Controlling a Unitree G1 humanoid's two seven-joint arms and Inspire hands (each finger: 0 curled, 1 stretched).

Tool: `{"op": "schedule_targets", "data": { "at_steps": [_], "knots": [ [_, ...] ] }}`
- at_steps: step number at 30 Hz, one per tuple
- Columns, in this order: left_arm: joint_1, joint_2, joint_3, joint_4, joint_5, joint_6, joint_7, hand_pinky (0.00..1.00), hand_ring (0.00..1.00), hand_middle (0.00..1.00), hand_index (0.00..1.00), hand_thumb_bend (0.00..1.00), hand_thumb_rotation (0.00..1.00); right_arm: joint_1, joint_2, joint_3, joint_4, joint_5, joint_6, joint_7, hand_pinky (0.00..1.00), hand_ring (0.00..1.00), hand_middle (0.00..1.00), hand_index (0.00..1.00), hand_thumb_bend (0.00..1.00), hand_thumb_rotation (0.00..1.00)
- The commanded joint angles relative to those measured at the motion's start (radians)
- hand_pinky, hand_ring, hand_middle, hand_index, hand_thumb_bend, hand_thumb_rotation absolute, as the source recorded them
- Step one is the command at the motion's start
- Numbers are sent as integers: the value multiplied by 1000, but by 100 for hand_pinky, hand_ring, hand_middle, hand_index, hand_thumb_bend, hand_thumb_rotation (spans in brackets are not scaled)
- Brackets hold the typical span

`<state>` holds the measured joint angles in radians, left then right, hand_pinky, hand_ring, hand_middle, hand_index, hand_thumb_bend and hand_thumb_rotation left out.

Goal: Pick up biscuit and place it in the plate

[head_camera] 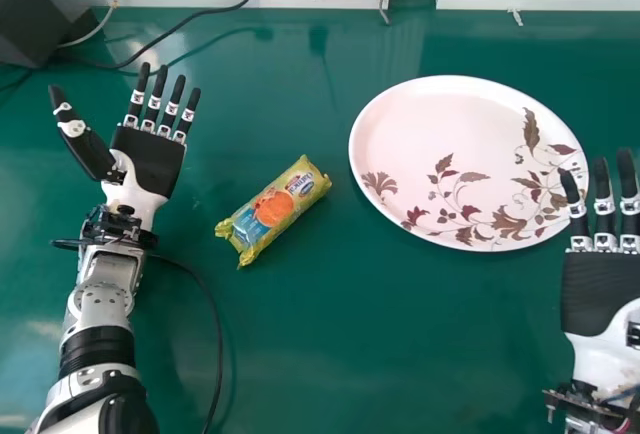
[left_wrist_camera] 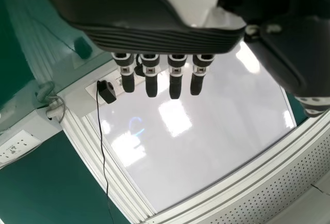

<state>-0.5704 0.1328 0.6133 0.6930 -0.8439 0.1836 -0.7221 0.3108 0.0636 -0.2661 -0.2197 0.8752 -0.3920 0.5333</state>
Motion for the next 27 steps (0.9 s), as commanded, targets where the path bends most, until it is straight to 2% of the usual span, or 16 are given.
{"op": "schedule_targets", "data": {
  "at_steps": [1, 10, 23, 27],
  "knots": [
    [61, -13, 3, 59, 8, 4, -9, 100, 100, 100, 100, 100, 70, 12, 51, 1, 35, 14, 14, 2, 88, 95, 95, 87, 86, 27],
    [56, -12, 0, 60, 9, 7, -7, 100, 100, 100, 100, 100, 70, 3, 44, -4, 44, 10, 12, 4, 85, 93, 94, 85, 86, 26],
    [53, -7, 0, 49, 5, 14, -2, 100, 100, 100, 100, 100, 71, -3, 42, -3, 48, 6, 13, 4, 87, 93, 93, 85, 86, 27],
    [61, -13, -9, 19, 20, -11, 6, 100, 100, 100, 100, 100, 71, -6, 40, -3, 52, 7, 12, 11, 86, 93, 93, 85, 88, 27]
  ]
}}
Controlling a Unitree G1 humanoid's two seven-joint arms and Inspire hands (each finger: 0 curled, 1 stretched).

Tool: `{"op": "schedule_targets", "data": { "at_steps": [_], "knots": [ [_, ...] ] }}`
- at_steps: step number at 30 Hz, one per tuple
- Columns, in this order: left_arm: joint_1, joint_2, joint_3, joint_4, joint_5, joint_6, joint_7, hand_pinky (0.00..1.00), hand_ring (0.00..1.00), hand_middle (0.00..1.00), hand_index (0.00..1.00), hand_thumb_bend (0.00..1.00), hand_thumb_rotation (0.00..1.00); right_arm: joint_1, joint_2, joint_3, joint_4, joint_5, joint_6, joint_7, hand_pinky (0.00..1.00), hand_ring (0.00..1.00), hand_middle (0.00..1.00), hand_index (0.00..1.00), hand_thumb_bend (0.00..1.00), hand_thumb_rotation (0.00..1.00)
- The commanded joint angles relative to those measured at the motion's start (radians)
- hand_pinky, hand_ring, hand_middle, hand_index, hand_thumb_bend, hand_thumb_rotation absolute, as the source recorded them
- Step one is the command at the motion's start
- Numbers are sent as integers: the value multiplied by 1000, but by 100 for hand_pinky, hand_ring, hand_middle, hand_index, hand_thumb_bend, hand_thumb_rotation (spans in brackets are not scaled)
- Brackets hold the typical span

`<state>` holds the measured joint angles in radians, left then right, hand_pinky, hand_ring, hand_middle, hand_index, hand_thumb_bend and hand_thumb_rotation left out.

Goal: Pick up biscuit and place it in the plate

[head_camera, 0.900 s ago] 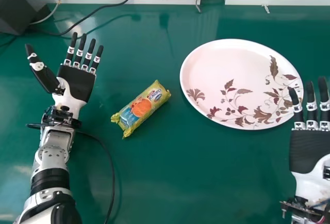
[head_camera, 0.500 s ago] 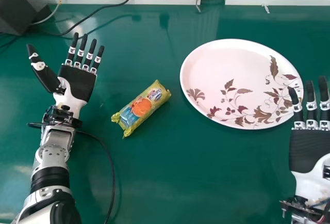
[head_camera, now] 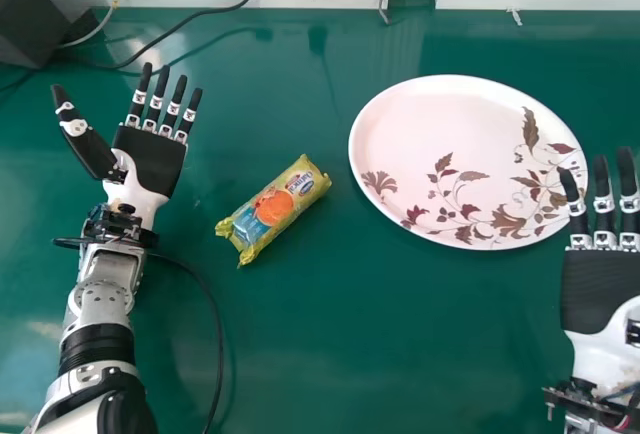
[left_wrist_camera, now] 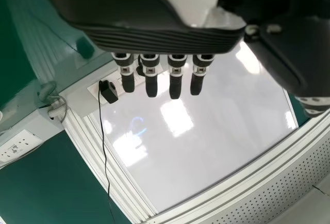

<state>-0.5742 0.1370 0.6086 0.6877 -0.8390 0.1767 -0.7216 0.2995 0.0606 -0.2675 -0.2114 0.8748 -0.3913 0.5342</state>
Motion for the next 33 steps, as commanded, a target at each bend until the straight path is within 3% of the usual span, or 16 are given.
{"op": "schedule_targets", "data": {
  "at_steps": [1, 6, 18, 33],
  "knots": [
    [67, -20, -7, 18, 19, -14, 2, 100, 100, 100, 100, 100, 71, 4, 44, -1, 45, 9, 12, 11, 86, 93, 93, 86, 87, 28],
    [85, -32, -21, -36, 33, -44, 15, 100, 100, 100, 100, 100, 69, -4, 43, -4, 49, 11, 13, 8, 83, 92, 93, 85, 86, 29],
    [134, -48, -33, -191, 6, -4, 54, 100, 100, 100, 100, 100, 71, -7, 45, -4, 54, 11, 10, 14, 80, 90, 90, 81, 83, 30],
    [133, -25, -34, -225, -8, -5, 16, 100, 100, 100, 100, 100, 71, -6, 54, 2, 58, 3, -2, 12, 83, 89, 87, 77, 79, 38]
  ]
}}
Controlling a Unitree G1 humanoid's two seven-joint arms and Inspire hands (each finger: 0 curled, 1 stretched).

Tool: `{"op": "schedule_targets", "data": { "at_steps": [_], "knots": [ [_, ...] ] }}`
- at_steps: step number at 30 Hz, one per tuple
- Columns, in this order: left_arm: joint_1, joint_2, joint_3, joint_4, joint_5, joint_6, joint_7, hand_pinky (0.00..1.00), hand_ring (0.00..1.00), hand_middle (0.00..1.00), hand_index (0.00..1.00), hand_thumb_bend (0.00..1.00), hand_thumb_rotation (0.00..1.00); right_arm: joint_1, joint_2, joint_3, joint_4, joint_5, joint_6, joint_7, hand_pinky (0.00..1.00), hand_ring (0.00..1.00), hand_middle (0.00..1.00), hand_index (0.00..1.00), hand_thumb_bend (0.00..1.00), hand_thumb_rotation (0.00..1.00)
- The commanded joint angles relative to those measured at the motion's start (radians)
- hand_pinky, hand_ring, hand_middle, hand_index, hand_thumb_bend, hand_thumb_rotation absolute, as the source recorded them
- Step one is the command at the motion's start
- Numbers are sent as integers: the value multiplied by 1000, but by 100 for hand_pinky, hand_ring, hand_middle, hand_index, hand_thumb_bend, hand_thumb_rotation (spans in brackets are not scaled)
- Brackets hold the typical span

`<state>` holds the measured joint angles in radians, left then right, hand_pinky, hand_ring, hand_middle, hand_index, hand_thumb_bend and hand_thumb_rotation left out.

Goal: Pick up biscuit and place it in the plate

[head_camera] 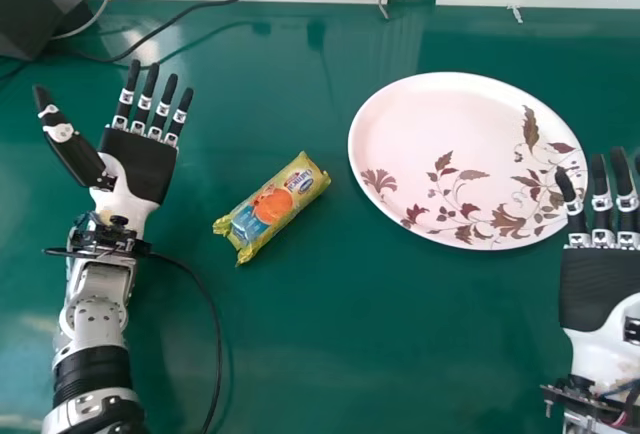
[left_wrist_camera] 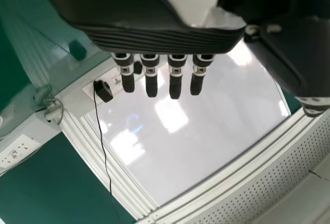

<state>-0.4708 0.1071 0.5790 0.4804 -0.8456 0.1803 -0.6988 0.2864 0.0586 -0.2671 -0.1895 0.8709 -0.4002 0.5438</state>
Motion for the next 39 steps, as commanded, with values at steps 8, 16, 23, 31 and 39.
{"op": "schedule_targets", "data": {
  "at_steps": [8, 16, 23, 31, 39],
  "knots": [
    [53, 1, -25, -89, 36, -63, 25, 100, 100, 100, 100, 100, 70, -2, 56, 2, 47, 15, 9, 7, 78, 88, 85, 74, 77, 38],
    [51, -4, -28, -127, 21, -69, 17, 100, 100, 100, 100, 100, 71, -16, 55, 0, 61, 13, 3, 19, 76, 86, 84, 76, 66, 43],
    [47, 4, -37, -148, 9, -61, -4, 100, 100, 100, 100, 100, 70, -16, 58, 2, 57, 15, 7, 13, 74, 83, 81, 79, 62, 47],
    [37, 38, -46, -181, -33, -4, -66, 100, 100, 100, 100, 100, 70, -20, 60, 0, 67, 18, 1, 30, 71, 81, 82, 82, 64, 39],
    [46, 30, -58, -252, -35, -11, -51, 100, 100, 100, 100, 100, 68, -23, 59, -5, 72, 26, 3, 32, 70, 82, 82, 85, 56, 47]
  ]
}}
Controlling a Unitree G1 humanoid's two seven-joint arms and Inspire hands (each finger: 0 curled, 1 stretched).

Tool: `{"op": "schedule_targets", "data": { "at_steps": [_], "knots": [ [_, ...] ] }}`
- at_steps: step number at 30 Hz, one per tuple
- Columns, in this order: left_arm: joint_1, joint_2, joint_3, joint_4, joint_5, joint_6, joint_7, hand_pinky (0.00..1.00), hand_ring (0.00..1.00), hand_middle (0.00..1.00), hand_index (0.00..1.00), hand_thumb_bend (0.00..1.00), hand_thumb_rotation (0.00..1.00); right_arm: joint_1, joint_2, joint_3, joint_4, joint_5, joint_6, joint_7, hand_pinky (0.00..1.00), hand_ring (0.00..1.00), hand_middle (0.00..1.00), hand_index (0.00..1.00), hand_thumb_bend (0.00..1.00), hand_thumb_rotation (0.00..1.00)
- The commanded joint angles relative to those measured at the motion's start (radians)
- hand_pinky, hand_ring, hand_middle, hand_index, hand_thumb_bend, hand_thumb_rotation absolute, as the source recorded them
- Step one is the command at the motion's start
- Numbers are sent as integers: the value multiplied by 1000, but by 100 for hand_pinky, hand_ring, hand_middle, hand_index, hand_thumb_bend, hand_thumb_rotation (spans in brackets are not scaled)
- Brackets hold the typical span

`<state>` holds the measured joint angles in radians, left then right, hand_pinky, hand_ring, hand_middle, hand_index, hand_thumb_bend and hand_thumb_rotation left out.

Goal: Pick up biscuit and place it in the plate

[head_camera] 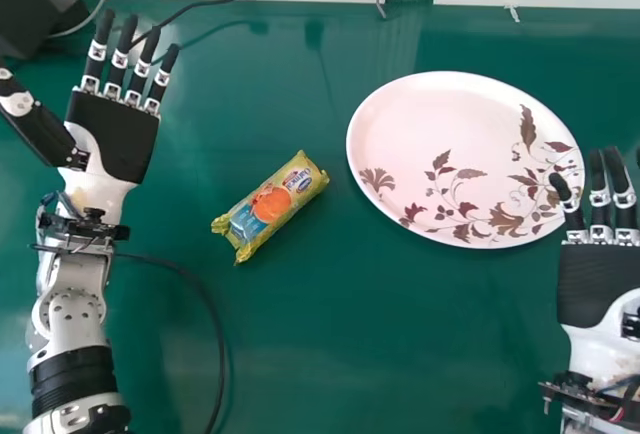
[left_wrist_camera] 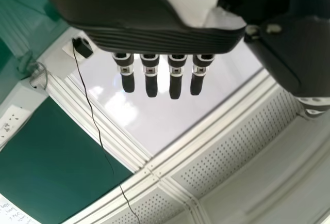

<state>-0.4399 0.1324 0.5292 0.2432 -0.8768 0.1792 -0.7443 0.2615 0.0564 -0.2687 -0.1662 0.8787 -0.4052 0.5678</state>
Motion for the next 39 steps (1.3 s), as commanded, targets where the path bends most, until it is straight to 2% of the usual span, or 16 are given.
{"op": "schedule_targets", "data": {
  "at_steps": [1, 13, 22, 30, 34, 39],
  "knots": [
    [14, 7, -9, -15, -2, -15, -10, 100, 100, 100, 100, 100, 68, 2, 60, -3, 48, 19, 10, 5, 71, 82, 82, 85, 56, 48],
    [34, 4, -34, -90, 39, -88, -1, 100, 100, 100, 100, 100, 67, 0, 59, -2, 42, 9, 13, -12, 68, 81, 81, 86, 61, 43],
    [52, 3, -57, -127, 25, -103, -15, 100, 100, 100, 100, 100, 67, -2, 51, -6, 39, 16, 18, -3, 68, 80, 80, 85, 66, 33],
    [73, 8, -76, -159, 43, -141, -34, 100, 100, 100, 100, 100, 70, -4, 47, -10, 39, 10, 18, -1, 71, 81, 80, 83, 65, 34],
    [75, 21, -88, -149, 57, -184, -88, 100, 100, 100, 100, 100, 69, -5, 47, -12, 43, 19, 21, 9, 76, 84, 83, 85, 60, 32],
    [80, 26, -105, -156, 113, -265, -106, 100, 100, 100, 100, 100, 69, -7, 46, -16, 46, 19, 25, 10, 79, 88, 87, 86, 68, 29]
  ]
}}
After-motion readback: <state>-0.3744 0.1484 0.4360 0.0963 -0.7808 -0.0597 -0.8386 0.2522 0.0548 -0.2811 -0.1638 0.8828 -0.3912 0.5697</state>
